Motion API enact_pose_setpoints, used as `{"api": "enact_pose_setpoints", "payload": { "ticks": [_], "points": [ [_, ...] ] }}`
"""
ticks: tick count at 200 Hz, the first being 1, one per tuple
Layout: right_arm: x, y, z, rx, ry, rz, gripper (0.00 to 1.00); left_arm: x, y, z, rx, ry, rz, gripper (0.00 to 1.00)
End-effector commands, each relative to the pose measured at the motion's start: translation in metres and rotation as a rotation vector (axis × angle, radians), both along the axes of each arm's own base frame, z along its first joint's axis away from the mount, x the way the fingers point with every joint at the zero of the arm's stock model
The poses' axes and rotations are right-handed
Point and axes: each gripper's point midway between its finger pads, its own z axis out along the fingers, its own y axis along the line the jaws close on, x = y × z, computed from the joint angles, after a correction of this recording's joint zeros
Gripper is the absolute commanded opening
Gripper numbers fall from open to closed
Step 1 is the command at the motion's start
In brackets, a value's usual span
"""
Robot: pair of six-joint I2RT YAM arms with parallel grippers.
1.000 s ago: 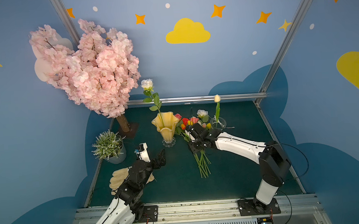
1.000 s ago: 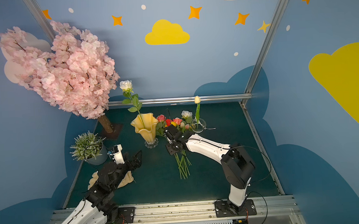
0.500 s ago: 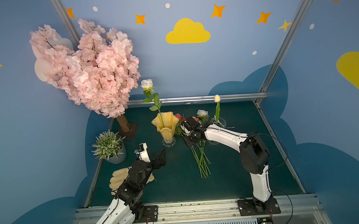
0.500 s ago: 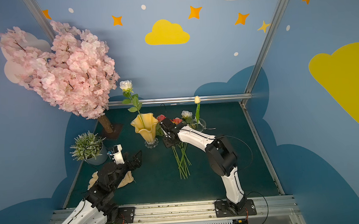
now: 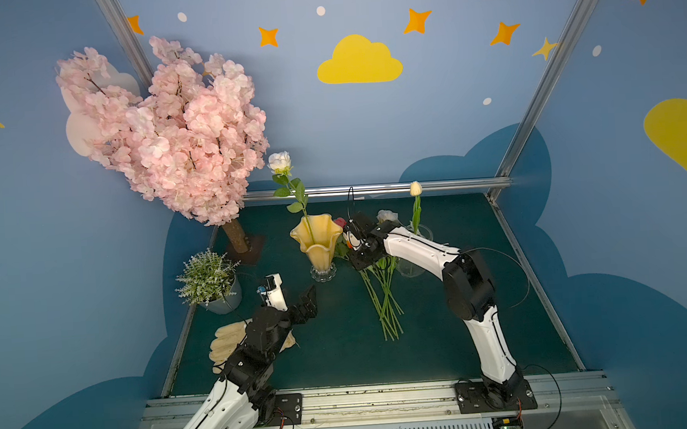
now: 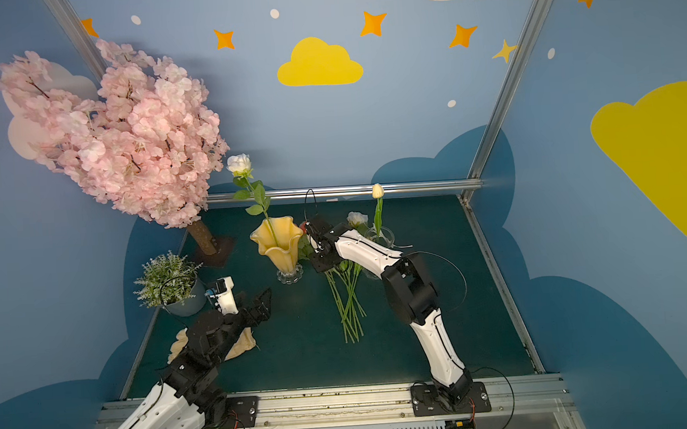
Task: Arrange the flowers in different vases according to their variety
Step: Pick up the flower at the center of the board.
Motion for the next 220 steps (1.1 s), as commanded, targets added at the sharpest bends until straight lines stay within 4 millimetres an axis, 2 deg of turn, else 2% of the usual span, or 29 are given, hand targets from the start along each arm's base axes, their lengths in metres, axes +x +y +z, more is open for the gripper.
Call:
{"api": "enact_pose_setpoints", "payload": {
  "ticks": [1, 118, 155, 181, 220],
  "points": [
    [-0.004, 0.002, -0.009, -0.018, 0.048, 0.02, 0.33, 0.001, 0.002, 0.0, 0.009, -0.016, 0.005, 1.0],
    [-0.003, 0.007, -0.033, -0.029, 0.096, 0.02, 0.32, 0.0, 0.001, 0.0, 0.005, -0.014, 0.003, 1.0],
    [-0.003, 0.007, -0.033, -0.029, 0.099, 0.018, 0.21, 0.0, 0.002, 0.0, 0.005, -0.015, 0.004, 1.0],
    [-0.005, 0.007, -0.022, -0.019, 0.089, 0.018, 0.11, 0.0, 0.001, 0.001, 0.003, -0.017, 0.002, 1.0],
    [-0.01, 0.008, 0.011, 0.006, 0.035, 0.024, 0.02, 0.0, 0.001, 0.001, 0.003, -0.018, -0.001, 1.0]
  ]
}}
